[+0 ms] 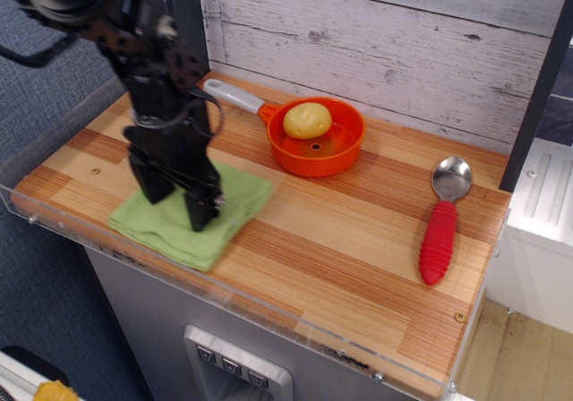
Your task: Move the green cloth from center of the table to left side of the table.
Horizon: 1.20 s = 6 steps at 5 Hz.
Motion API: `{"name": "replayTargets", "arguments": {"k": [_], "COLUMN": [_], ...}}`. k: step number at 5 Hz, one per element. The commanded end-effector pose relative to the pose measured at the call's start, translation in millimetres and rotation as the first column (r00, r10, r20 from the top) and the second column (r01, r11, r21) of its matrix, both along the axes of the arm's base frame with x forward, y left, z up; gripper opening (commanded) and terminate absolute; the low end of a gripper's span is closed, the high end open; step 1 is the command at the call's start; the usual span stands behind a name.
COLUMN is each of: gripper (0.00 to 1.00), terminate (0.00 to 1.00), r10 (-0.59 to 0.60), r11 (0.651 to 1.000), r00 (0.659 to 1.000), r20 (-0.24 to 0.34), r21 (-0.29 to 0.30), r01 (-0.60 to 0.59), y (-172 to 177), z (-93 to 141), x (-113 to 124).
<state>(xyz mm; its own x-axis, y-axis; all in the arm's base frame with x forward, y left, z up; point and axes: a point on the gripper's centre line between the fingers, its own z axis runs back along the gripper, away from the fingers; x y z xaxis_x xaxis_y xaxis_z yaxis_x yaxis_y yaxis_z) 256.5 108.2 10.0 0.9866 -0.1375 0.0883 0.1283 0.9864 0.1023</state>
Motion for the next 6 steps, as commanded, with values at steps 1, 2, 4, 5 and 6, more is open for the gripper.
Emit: {"name": "replayTargets", "arguments": {"k": [1, 2, 4, 5, 6], "gripper": [1.0, 1.0, 1.0, 1.0, 1.0], "terminate": [0.0, 0.0, 0.0, 0.0, 0.0], "r10": [0.037, 0.052, 0.051, 0.052, 0.046], "r11": [0.999, 0.996, 0.994, 0.994, 0.991], "r00": [0.999, 0.998, 0.999, 0.998, 0.997], "r20": [0.022, 0.025, 0.015, 0.03, 0.061], "r21": [0.035, 0.068, 0.096, 0.097, 0.122], "r01": [-0.038, -0.053, -0.052, -0.055, -0.053], "y": [49.9, 71.7, 92.8, 95.1, 92.2], "z": [-1.6, -1.2, 5.0, 16.0, 32.7], "x": [-6.2, -3.0, -7.7, -3.6, 3.3]}}
